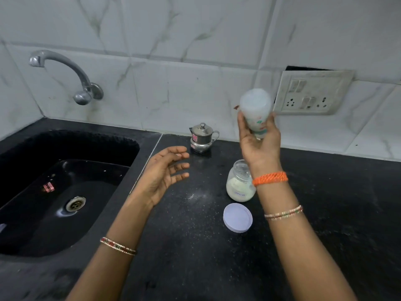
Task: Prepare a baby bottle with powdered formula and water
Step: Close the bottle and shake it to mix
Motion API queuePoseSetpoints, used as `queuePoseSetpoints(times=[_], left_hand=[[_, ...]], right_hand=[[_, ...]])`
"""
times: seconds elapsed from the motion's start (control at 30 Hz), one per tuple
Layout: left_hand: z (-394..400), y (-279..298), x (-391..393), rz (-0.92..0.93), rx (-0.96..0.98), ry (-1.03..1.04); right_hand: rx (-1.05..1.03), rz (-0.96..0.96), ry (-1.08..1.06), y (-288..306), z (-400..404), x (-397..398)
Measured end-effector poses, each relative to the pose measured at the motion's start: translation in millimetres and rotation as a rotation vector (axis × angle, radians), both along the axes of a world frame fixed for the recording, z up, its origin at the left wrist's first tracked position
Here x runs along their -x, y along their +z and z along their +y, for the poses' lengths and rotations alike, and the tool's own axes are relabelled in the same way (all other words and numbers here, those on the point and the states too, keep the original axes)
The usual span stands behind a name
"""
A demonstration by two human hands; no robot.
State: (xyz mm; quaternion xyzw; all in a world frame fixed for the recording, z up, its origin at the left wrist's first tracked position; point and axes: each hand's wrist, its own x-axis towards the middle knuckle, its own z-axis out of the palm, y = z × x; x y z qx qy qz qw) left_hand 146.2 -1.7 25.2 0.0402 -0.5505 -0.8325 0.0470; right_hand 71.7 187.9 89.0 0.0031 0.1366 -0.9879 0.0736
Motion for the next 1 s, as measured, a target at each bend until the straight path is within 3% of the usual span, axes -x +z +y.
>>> queuePoseSetpoints(times=[0.03,0.1,0.17,0.33,0.47,0.6,0.67,0.8,1.0], left_hand=[[0.3,0.2,0.3,-0.002,0.005,-0.004],[0.6,0.6,1.2,-0.006,0.008,-0.008],[0.4,0.4,2.3,-0.007,0.008,-0.005],[-0.3,-0.2,3.1,0.004,0.01,-0.032],[-2.1,-2.3,4.5,-0.008,0.015,-0.031],[-1.8,-0.6,5.0,0.001,0.024,-0.035],[-1.3,-0.5,4.5,-0.004,0.042,-0.032],[-3.0,-4.0,4.5,-0.025,0.072,-0.012],[0.8,-5.5,2.1,-0.035,0.073,-0.009]], right_hand=[[-0.061,0.026,0.081,-3.8,-0.2,-5.7],[-0.235,0.252,0.297,-21.1,1.5,-17.9],[-0.344,0.39,0.379,-35.7,5.4,-19.7],[-0.101,0.196,0.191,-45.3,1.1,-2.3],[-0.306,0.392,0.363,-47.6,2.8,-9.6],[-0.372,0.393,0.191,-31.2,-2.1,-2.5],[-0.578,0.457,0.156,-23.4,1.0,-4.1],[-1.155,0.841,0.193,-9.6,6.8,-13.3],[-1.326,0.891,0.316,-3.3,4.7,-3.8]])
